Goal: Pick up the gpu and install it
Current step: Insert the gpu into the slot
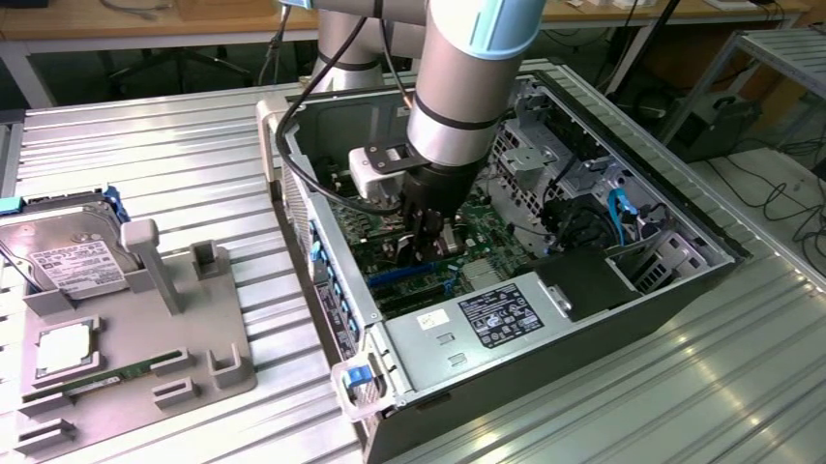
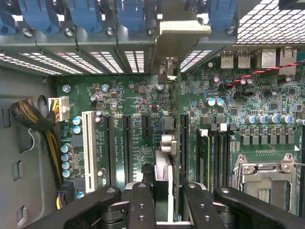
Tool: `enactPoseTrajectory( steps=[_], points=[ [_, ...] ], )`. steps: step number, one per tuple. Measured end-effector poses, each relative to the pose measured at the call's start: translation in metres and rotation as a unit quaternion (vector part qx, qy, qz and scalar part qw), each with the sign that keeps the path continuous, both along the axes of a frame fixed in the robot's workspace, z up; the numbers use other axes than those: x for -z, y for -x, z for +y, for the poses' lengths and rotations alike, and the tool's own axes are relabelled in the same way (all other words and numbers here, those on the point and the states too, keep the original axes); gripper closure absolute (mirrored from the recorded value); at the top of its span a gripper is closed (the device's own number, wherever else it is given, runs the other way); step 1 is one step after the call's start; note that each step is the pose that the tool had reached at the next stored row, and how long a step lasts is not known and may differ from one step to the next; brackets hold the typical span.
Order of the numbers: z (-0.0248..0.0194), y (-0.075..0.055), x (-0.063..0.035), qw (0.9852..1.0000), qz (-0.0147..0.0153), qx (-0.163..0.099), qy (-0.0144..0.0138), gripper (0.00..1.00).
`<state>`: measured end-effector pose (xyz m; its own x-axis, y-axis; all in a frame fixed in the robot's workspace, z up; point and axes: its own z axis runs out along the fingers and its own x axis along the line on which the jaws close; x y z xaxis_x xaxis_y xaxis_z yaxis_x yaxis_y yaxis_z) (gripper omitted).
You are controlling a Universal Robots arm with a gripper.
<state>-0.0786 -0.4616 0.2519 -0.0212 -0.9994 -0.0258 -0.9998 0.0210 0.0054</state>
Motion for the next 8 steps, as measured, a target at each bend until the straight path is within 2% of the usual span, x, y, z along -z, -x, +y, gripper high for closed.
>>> enactPoseTrajectory(
  steps=[8],
  points=[
    [0.0,0.0,0.001,1.0,0.0,0.0,0.0,0.72]
  ],
)
